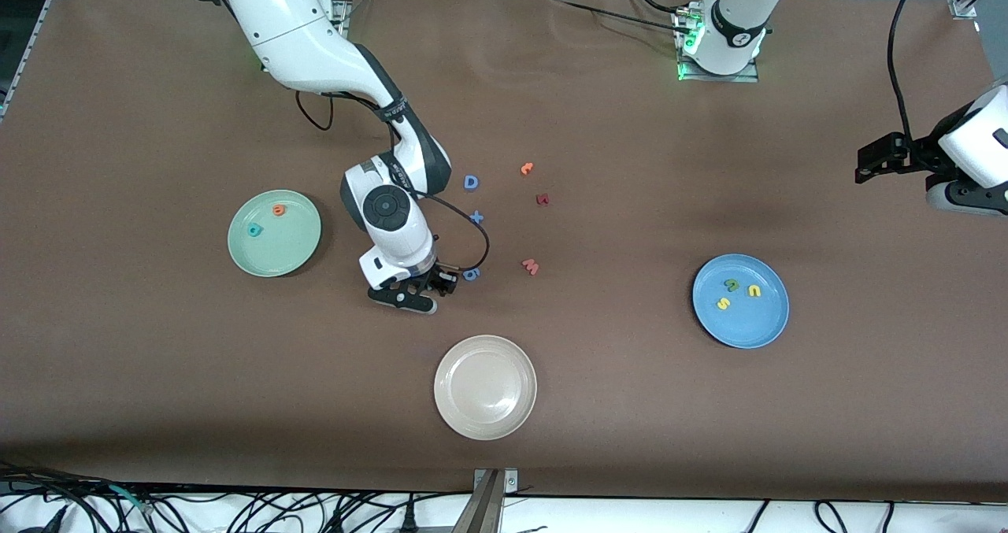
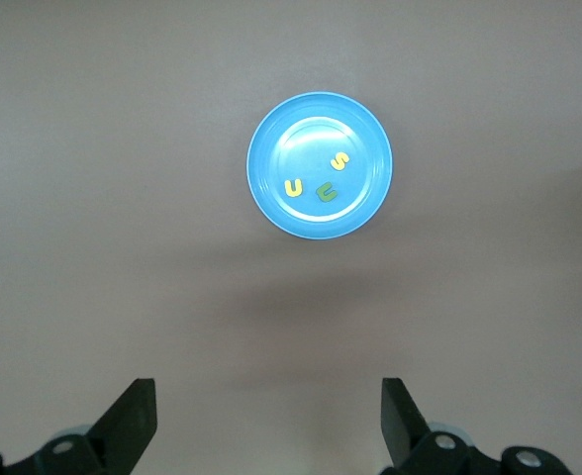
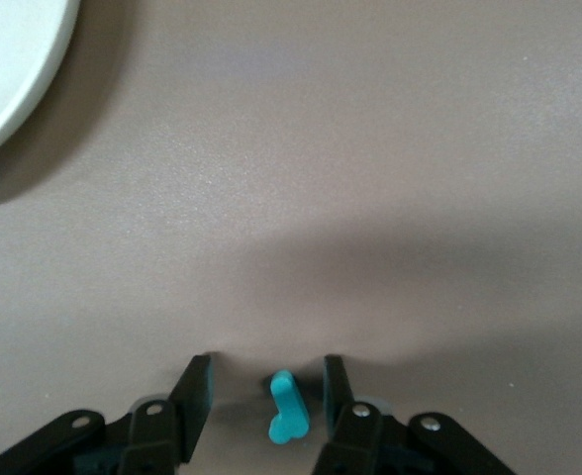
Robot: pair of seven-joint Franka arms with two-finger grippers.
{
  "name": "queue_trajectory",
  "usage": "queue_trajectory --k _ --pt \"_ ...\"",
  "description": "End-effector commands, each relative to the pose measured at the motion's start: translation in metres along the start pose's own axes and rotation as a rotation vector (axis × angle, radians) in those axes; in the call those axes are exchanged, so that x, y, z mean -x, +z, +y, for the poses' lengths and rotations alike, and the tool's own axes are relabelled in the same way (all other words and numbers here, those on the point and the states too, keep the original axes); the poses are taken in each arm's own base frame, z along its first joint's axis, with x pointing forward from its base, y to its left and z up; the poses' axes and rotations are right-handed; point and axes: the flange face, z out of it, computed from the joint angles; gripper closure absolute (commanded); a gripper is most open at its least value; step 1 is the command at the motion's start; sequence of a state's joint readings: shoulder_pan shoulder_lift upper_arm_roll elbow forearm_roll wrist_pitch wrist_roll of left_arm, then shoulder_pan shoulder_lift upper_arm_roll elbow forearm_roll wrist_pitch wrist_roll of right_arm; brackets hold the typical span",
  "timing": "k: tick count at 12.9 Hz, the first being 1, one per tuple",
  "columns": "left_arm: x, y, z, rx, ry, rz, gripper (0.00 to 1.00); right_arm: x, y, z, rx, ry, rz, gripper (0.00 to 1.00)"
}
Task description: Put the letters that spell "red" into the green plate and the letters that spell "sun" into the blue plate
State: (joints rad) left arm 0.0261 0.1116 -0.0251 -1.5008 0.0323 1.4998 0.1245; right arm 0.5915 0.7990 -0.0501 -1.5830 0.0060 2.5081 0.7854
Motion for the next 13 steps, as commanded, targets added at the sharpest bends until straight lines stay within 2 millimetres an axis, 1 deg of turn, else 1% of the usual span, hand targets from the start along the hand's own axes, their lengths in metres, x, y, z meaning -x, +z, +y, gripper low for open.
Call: queue_trajectory --k 1,4,7,12,13 --pt "-0.0032 -0.0043 0.0011 0.029 -0.003 0.015 0.0 0.0052 0.0045 -0.0032 -0.018 0.018 -0.003 0.47" --pt "-0.0032 -0.0043 0.0011 0.029 -0.003 0.015 0.0 0.0062 -0.0004 -0.0052 -0.017 -0.007 -0.004 0.47" --pt "-0.0031 -0.0043 0.0002 0.029 -0.003 0.015 0.0 0.0097 0.0007 -0.0031 -0.003 -0.025 -0.016 0.47" --pt "-0.003 -0.0043 0.0 0.027 -0.005 0.015 0.0 0.0093 0.0029 -0.0006 0.003 -0.051 -0.016 0.47" --pt "-0.0029 -0.0041 0.0 0.028 -0.005 0.013 0.0 0.0093 0.0029 -0.0006 0.003 -0.051 -0.016 0.51"
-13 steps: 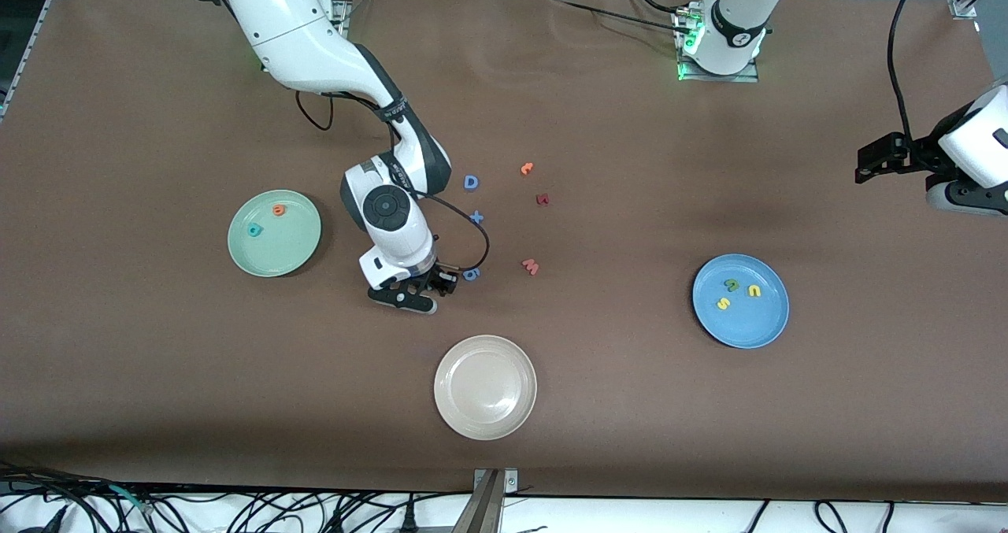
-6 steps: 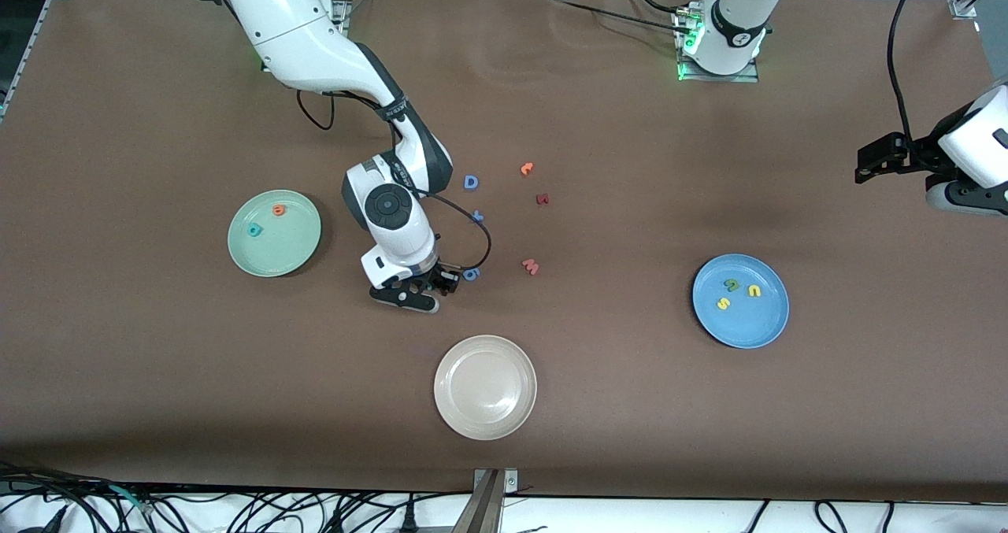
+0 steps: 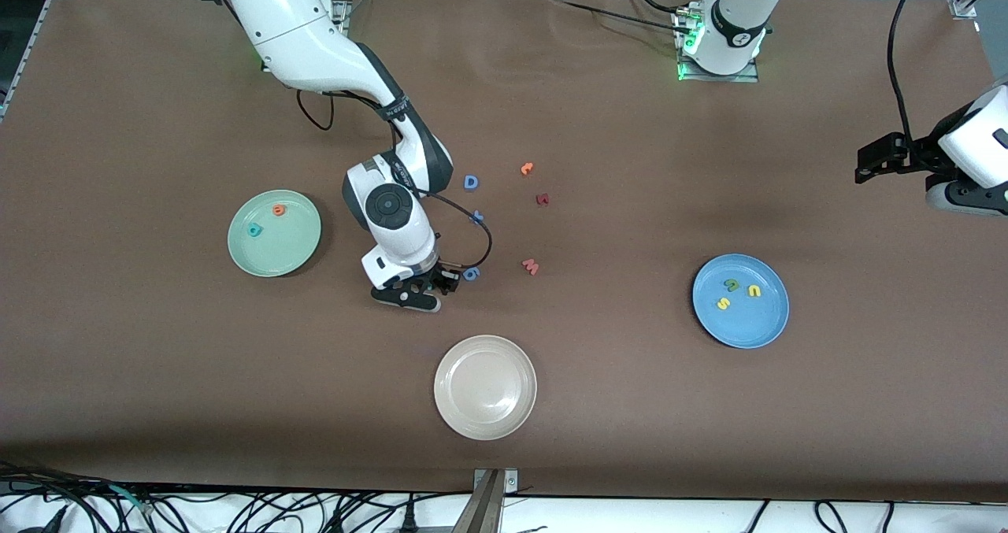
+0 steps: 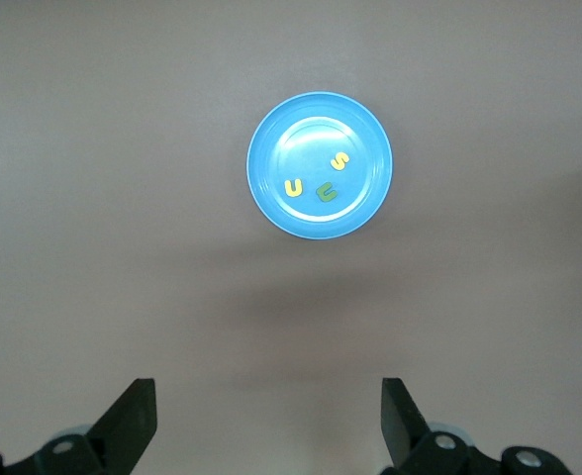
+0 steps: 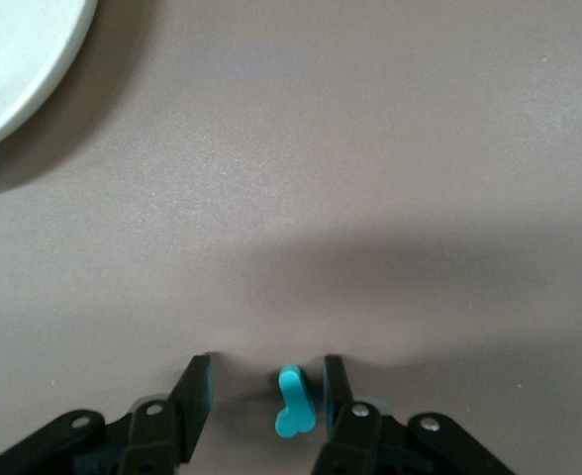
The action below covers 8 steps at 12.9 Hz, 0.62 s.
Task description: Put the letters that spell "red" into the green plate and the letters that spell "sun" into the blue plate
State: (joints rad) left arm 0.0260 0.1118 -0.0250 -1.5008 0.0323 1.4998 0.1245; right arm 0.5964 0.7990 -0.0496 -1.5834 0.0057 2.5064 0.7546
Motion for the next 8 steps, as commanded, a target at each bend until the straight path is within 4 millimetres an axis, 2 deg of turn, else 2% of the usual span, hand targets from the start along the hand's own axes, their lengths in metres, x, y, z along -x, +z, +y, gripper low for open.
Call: queue_trajectory --k 1,3,4,8 --pt "-0.003 -0.0044 0.0 0.027 -0.005 0.015 0.0 0.007 0.0033 0.0019 0.003 -0.013 -0.015 0.62" --pt "-0.004 -0.0027 0.0005 0.025 -0.005 0.012 0.0 0.0092 0.0073 0.0054 0.012 -0.017 -0.022 0.81" --pt "-0.004 -0.0027 0.0005 0.025 -0.005 0.012 0.0 0.0096 0.0079 0.0058 0.013 -0.015 -0.023 0.99" --pt "-0.0045 -0.0019 0.0006 0.026 -0.004 0.01 0.0 0.0096 0.0079 0.0058 0.013 -0.011 -0.023 1.0"
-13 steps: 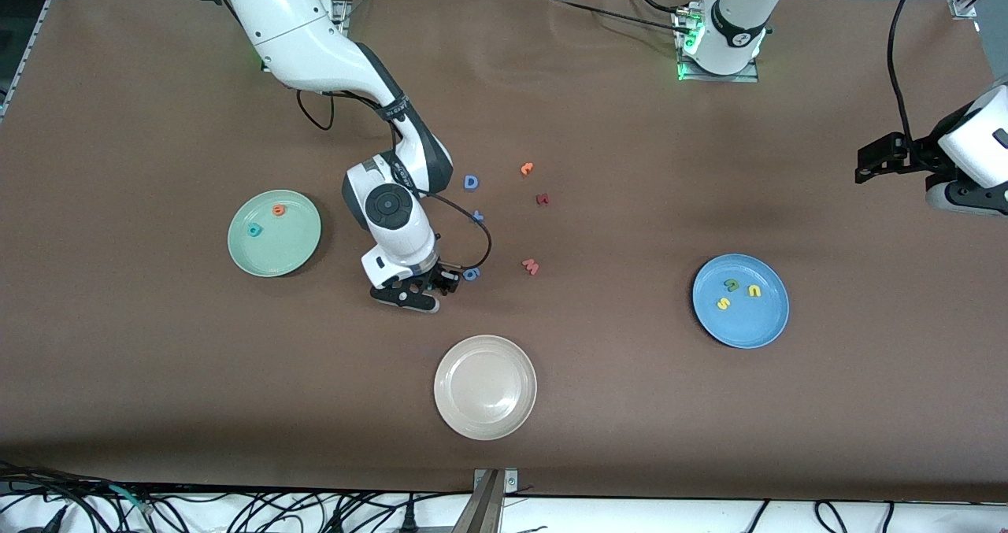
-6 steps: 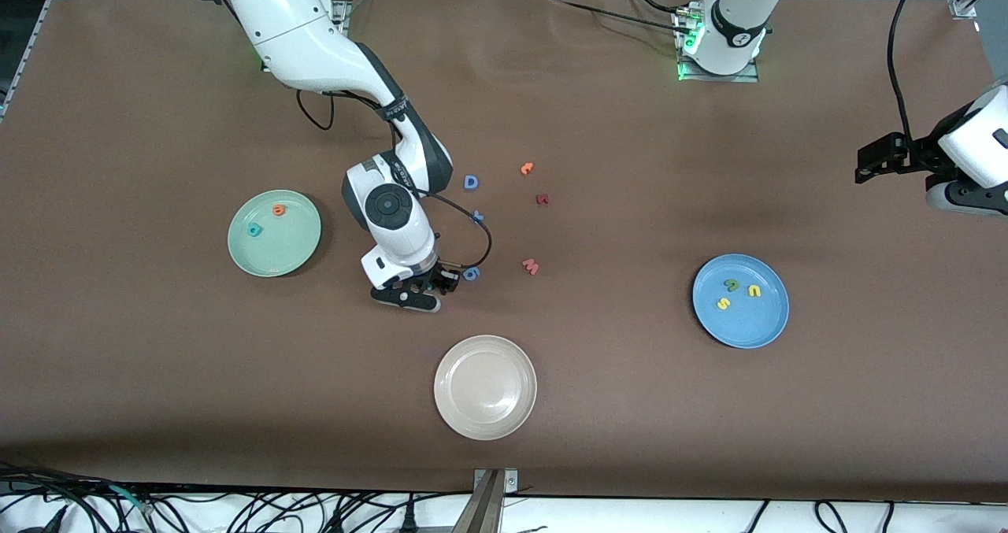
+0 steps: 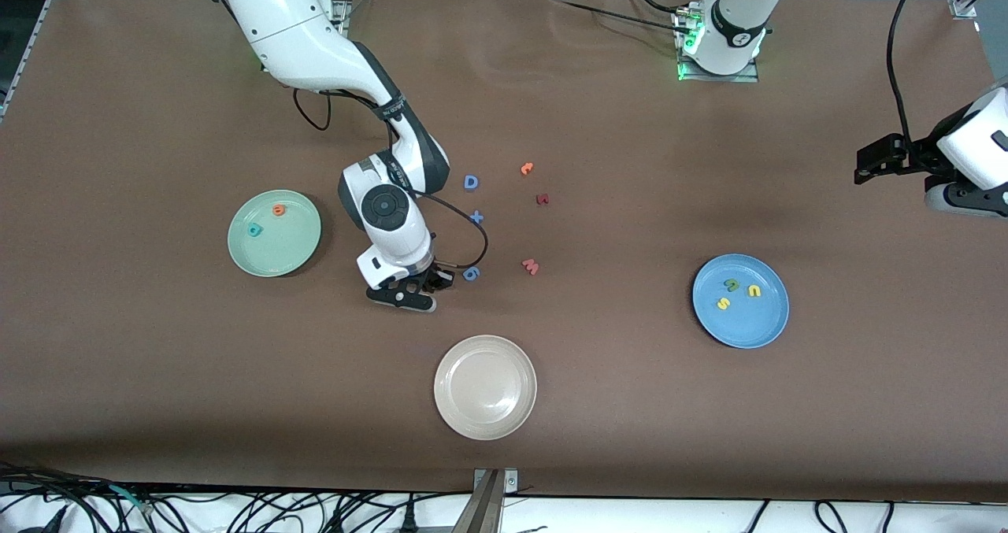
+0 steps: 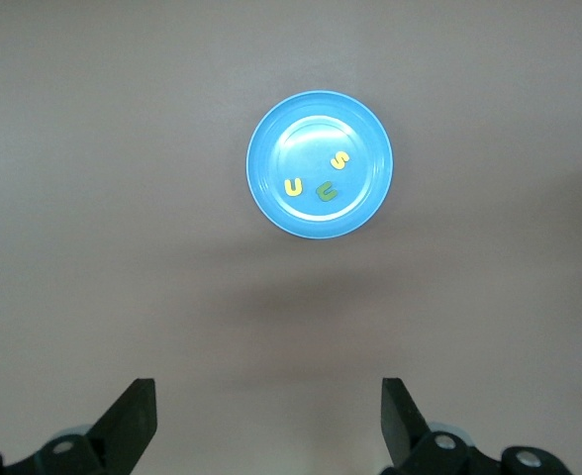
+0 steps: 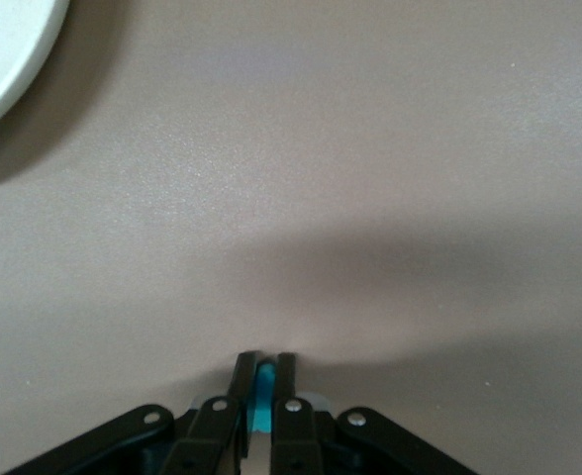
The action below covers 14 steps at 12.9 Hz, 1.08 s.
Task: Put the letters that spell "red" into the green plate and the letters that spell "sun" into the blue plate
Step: 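Carry the teal letter with the right gripper to the green plate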
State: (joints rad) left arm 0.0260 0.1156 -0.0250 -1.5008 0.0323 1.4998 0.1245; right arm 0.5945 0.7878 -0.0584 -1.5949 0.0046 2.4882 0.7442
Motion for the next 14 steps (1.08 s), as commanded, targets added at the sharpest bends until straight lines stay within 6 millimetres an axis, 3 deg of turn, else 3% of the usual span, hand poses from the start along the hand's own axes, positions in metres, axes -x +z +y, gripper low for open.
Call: queue_trajectory --k 1,4,8,10,14 --pt "-0.003 -0.004 0.001 0.026 -0.004 0.014 0.0 0.011 0.009 -0.001 -0.006 -0.006 -0.013 1.0" --pt "-0.003 -0.004 0.001 0.026 -0.004 0.014 0.0 0.005 -0.017 0.0 0.018 -0.004 -0.041 1.0" --pt "-0.003 -0.004 0.001 0.027 -0.003 0.013 0.0 -0.025 -0.084 0.034 0.082 -0.025 -0.081 1.0" --pt "-0.003 -0.004 0.001 0.026 -0.004 0.014 0.0 -0.042 -0.115 0.07 0.113 -0.069 -0.139 1.0" --pt "-0.004 -0.003 0.001 0.026 -0.004 0.012 0.0 -0.073 -0.164 0.163 0.144 -0.149 -0.264 1.0"
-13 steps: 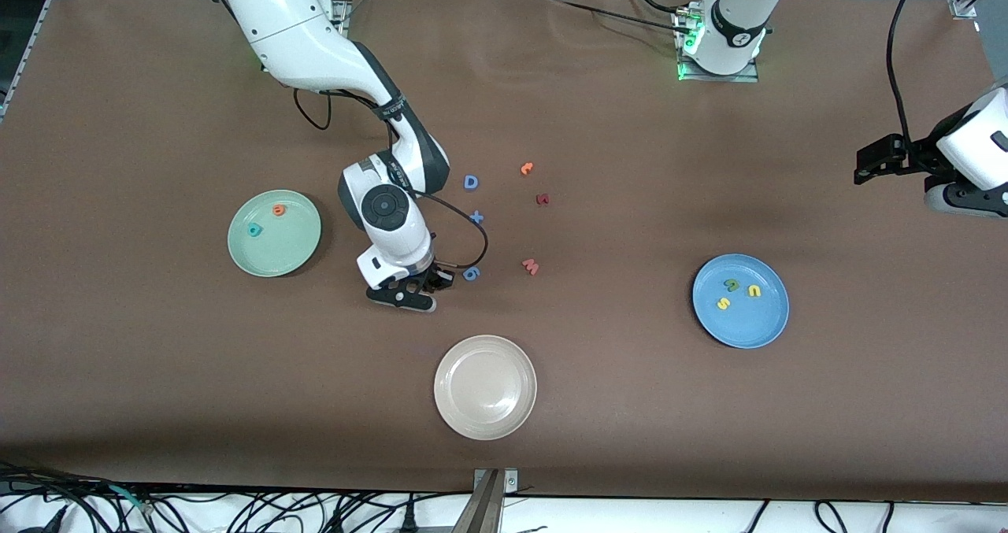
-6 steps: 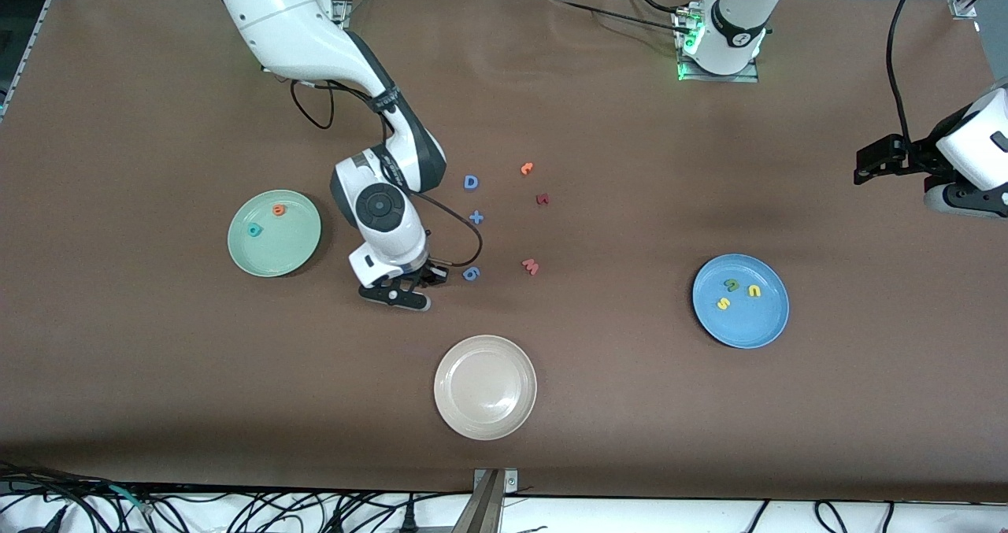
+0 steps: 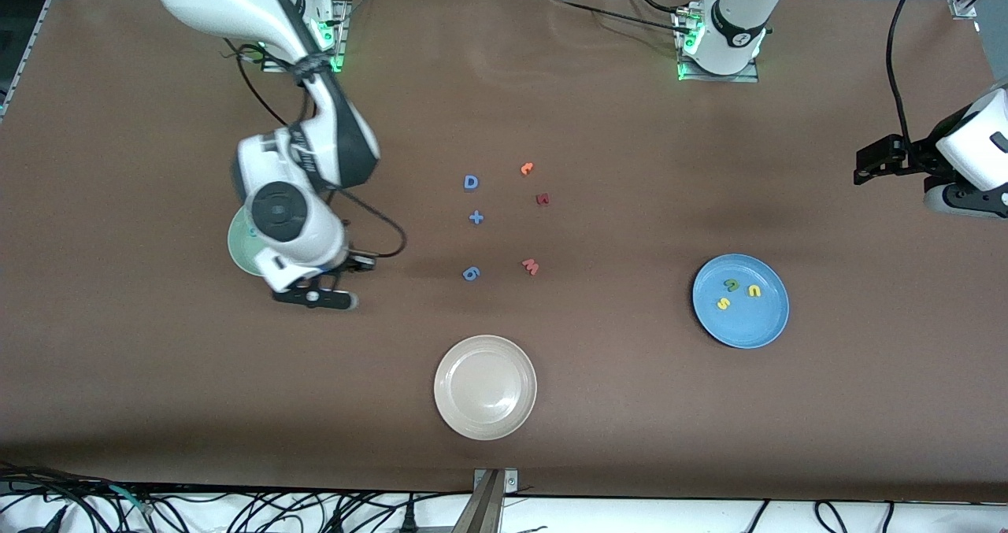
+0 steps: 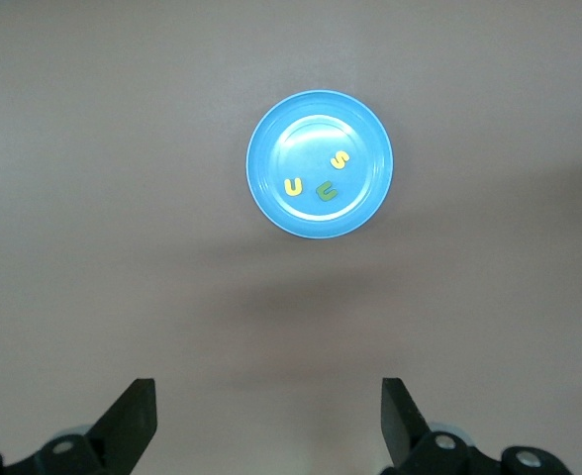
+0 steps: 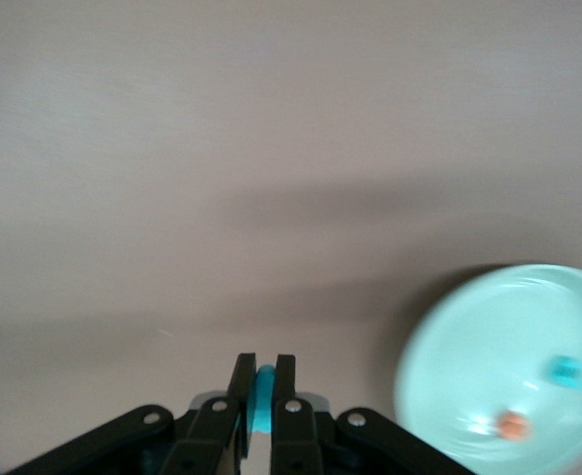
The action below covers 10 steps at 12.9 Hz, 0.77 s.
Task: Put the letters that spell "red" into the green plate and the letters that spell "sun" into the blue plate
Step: 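Carry the teal letter with the right gripper to the green plate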
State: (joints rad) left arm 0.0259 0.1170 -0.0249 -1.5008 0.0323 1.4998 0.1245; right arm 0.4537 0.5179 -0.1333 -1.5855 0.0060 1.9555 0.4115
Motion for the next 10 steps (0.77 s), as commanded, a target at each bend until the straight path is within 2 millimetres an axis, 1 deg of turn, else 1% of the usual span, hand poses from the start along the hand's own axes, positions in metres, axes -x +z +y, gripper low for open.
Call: queue_trajectory --k 1,2,3,4,6,9,10 --pt "-0.003 -0.004 0.001 0.026 -0.005 0.012 0.0 0.009 -0.012 0.063 -0.007 -0.059 -0.06 1.0" --pt "-0.003 -0.004 0.001 0.026 -0.004 0.014 0.0 0.013 -0.006 0.085 -0.004 -0.08 -0.069 1.0" --pt "-0.003 -0.004 0.001 0.027 -0.003 0.014 0.0 0.019 0.001 0.1 -0.005 -0.083 -0.073 1.0" --pt "-0.004 -0.004 0.002 0.027 -0.002 0.014 0.0 0.028 0.013 0.107 -0.01 -0.078 -0.07 1.0" --pt "-0.003 -0.004 0.001 0.029 -0.002 0.014 0.0 0.042 0.045 0.127 -0.019 -0.077 -0.041 1.0" --pt "-0.005 -0.002 0.002 0.029 -0.002 0.011 0.0 0.058 0.09 0.136 -0.021 -0.084 -0.01 1.0" --pt "-0.004 -0.002 0.001 0.029 -0.003 0.011 0.0 0.062 0.101 0.137 -0.024 -0.083 0.01 1.0"
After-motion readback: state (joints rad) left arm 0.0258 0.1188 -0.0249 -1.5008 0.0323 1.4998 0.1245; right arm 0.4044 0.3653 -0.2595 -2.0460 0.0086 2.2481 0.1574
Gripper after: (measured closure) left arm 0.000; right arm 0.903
